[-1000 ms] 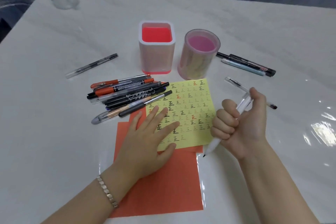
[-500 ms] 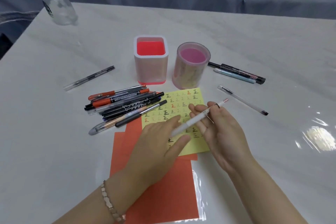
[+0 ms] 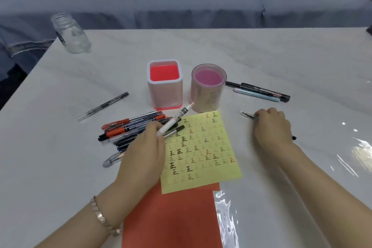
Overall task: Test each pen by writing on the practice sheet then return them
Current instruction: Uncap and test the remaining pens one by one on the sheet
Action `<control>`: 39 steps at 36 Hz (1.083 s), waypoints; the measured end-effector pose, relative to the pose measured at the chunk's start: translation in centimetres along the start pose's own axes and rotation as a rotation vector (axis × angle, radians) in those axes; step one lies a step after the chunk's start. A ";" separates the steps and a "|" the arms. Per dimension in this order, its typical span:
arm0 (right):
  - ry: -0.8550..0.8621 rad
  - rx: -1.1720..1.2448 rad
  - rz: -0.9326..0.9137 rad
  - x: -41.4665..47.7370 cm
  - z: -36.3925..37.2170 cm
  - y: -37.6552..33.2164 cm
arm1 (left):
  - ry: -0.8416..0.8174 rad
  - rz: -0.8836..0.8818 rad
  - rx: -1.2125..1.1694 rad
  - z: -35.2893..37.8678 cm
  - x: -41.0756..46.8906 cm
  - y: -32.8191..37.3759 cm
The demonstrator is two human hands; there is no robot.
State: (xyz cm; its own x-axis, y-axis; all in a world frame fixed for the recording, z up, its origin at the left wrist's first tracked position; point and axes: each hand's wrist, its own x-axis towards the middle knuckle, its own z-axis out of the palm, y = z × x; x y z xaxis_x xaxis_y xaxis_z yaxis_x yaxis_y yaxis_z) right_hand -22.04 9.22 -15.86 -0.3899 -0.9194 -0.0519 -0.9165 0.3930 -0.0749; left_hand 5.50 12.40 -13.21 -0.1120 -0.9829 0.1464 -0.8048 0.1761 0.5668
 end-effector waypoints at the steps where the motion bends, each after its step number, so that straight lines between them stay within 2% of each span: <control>1: -0.001 -0.008 -0.012 0.0 0.1 0.1 | 0.027 0.023 0.062 -0.3 0.4 -0.6; 3: 0.005 0.021 -0.038 -0.3 0.1 0.1 | 0.067 0.070 0.200 -0.6 1.1 -1.9; 5: -0.004 0.152 -0.063 -1.2 -0.3 -0.2 | 0.112 0.071 0.306 -1.0 1.5 -3.0; 9: -0.040 0.365 -0.141 -3.6 -1.4 -1.5 | 0.147 0.036 0.416 -1.1 2.2 -5.0; 16: -0.050 0.517 -0.385 -6.6 -2.3 -4.2 | 0.071 0.009 0.375 -0.5 1.8 -6.3; 19: -0.056 0.539 -0.501 -7.6 -2.7 -5.3 | 0.060 0.083 0.267 -0.6 1.1 -4.6; 23: -0.070 0.558 -0.644 -8.9 -3.3 -6.7 | -0.028 0.306 0.031 -1.4 -0.1 -0.5; 26: -0.040 0.597 -0.749 -9.9 -3.5 -7.4 | -0.104 0.488 0.192 -1.1 -0.5 0.9; 28: 0.049 0.572 -0.787 -10.1 -3.6 -7.5 | -0.089 0.493 0.263 -0.4 -0.6 1.0; 31: 0.322 0.597 -0.735 -10.6 -3.6 -7.2 | -0.090 0.359 0.197 -0.9 -0.9 1.8; 33: 0.402 0.698 -0.607 -11.5 -4.1 -7.1 | -0.127 0.225 0.056 -1.4 -1.3 2.1; 34: 0.339 0.800 -0.503 -12.0 -4.4 -7.2 | -0.140 0.163 -0.078 -1.4 -1.6 2.1; 36: 0.050 1.072 -0.268 -12.6 -4.6 -7.4 | -0.154 0.153 -0.272 -1.3 -2.3 2.0; 37: -0.109 1.186 -0.177 -12.7 -4.6 -7.6 | -0.159 0.170 -0.323 -1.3 -2.5 2.1; 39: -0.323 1.340 -0.068 -12.6 -4.4 -7.8 | -0.199 0.222 -0.361 -1.2 -2.9 2.0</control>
State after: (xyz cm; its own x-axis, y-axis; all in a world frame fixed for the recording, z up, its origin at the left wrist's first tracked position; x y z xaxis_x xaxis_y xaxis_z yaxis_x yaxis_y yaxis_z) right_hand -10.37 17.67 -10.27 -0.1417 -0.9647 -0.2221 -0.0758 0.2342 -0.9692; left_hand 4.90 15.68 -11.53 -0.3967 -0.9043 0.1574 -0.4984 0.3562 0.7904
